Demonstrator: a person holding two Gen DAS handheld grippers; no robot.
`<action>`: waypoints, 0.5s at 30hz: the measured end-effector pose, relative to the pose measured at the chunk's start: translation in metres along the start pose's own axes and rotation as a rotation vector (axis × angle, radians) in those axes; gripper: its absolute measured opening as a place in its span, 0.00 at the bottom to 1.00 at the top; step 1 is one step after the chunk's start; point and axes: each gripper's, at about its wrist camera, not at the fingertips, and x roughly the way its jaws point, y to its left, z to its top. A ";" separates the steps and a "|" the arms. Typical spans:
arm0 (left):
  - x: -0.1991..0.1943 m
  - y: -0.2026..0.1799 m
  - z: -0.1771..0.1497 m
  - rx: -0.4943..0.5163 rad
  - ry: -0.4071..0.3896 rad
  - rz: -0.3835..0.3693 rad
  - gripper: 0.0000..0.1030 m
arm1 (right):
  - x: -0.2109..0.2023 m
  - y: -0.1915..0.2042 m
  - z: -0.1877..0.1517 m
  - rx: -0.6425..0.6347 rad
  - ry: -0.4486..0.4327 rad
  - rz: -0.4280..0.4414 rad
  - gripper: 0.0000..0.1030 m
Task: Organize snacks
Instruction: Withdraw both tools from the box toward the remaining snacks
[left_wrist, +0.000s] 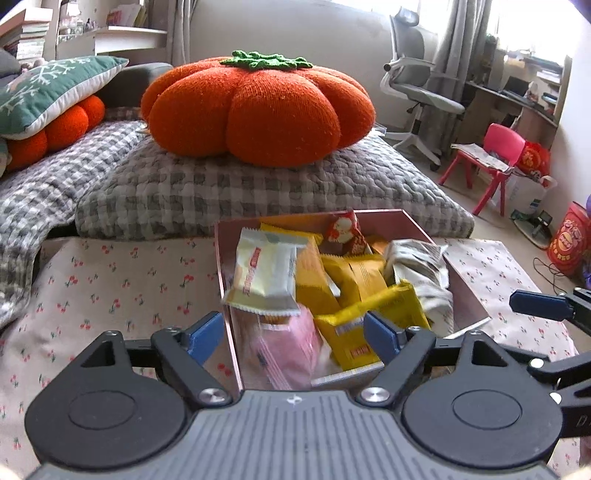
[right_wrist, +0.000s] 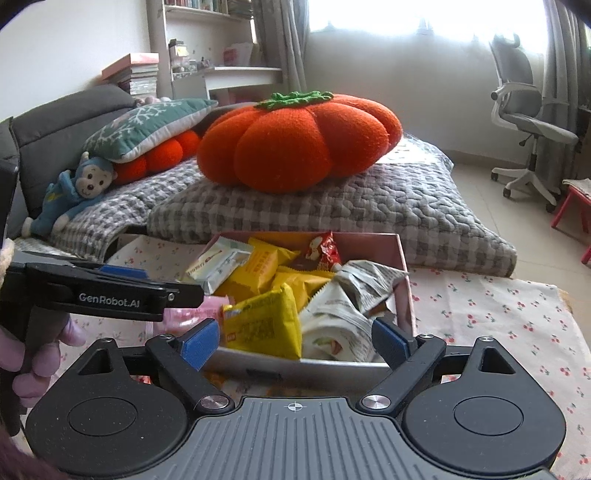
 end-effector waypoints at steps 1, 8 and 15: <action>-0.002 -0.001 -0.002 -0.003 0.002 0.000 0.80 | -0.004 -0.001 -0.001 -0.002 0.002 0.000 0.89; -0.020 -0.009 -0.017 -0.010 0.013 0.005 0.88 | -0.029 -0.007 -0.013 -0.028 0.004 0.002 0.93; -0.030 -0.012 -0.034 -0.029 0.046 0.050 0.92 | -0.044 -0.014 -0.027 -0.034 0.024 -0.005 0.93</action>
